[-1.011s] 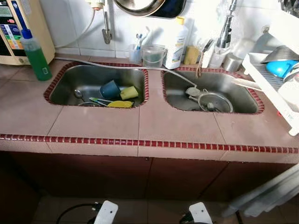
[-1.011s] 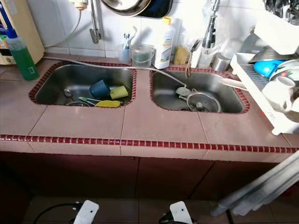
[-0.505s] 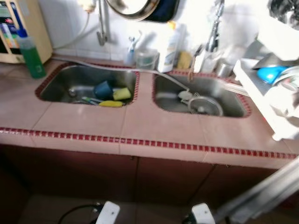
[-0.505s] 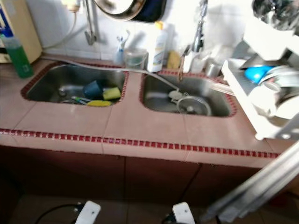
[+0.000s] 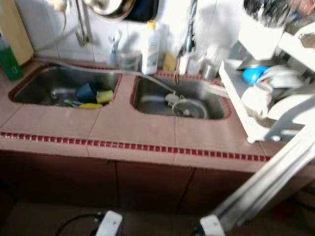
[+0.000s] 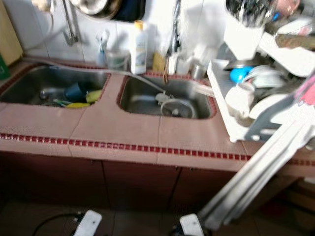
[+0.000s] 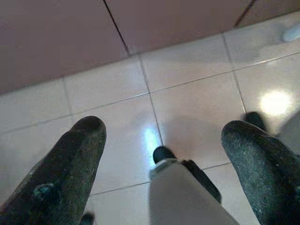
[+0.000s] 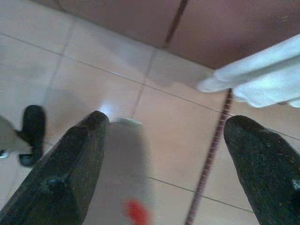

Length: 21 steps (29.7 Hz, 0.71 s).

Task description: Kitchen organization

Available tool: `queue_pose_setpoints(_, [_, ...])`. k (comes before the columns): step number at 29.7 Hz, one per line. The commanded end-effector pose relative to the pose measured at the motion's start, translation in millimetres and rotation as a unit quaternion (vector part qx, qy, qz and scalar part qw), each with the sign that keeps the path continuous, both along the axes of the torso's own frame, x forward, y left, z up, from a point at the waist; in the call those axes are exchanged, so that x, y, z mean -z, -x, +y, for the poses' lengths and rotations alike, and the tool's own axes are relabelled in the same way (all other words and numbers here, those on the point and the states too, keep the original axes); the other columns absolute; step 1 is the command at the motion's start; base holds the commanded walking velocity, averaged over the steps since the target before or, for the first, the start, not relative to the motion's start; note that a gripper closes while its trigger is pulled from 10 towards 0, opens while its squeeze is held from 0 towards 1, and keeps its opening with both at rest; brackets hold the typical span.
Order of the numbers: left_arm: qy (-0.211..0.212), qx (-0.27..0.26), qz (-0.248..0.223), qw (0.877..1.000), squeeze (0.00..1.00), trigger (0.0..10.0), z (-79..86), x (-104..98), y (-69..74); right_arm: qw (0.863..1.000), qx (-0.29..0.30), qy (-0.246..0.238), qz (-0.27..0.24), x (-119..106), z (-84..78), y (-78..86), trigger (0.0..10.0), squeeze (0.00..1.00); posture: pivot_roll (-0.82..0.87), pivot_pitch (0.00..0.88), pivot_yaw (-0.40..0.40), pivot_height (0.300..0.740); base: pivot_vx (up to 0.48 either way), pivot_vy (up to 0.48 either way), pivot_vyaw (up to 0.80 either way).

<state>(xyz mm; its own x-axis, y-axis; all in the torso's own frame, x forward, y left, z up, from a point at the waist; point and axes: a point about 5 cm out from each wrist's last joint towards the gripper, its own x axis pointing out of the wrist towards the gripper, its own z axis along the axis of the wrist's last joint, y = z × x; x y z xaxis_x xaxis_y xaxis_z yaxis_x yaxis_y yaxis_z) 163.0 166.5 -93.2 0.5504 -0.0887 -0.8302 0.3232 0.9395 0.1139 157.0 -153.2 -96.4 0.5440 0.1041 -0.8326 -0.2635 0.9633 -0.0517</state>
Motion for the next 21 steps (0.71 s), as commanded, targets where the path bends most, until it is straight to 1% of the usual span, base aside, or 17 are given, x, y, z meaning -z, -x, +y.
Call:
queue_pose_setpoints(1, [0.01,0.011,-0.006,1.0,0.0,10.0,-10.8,-1.2,-4.0,1.0,0.012,0.013,-0.005,-1.9,-11.7,-3.5,10.0,0.0,-0.13,0.0,-0.035,0.732,0.0,-0.446,0.0])
queue_pose_setpoints(3, [0.009,0.012,-0.006,1.0,0.0,10.0,-10.9,-1.0,-3.7,1.0,0.013,0.012,-0.005,-2.0,-11.8,-3.6,10.0,0.0,-0.13,0.0,-0.033,0.732,0.0,-0.345,0.0])
queue_pose_setpoints(16, [0.008,0.007,0.001,1.0,0.0,10.0,-10.4,-0.4,-3.1,1.0,0.013,0.011,-0.004,-1.6,-12.1,-2.6,10.0,0.0,-0.14,0.0,-0.03,0.732,0.0,0.0,0.0])
queue_pose_setpoints(21, [0.008,0.01,0.002,1.0,0.0,10.0,-11.1,-0.1,-2.2,1.0,0.005,0.019,-0.004,-1.5,-13.1,-2.3,10.0,0.0,-0.13,0.0,-0.033,0.732,0.0,0.0,0.0])
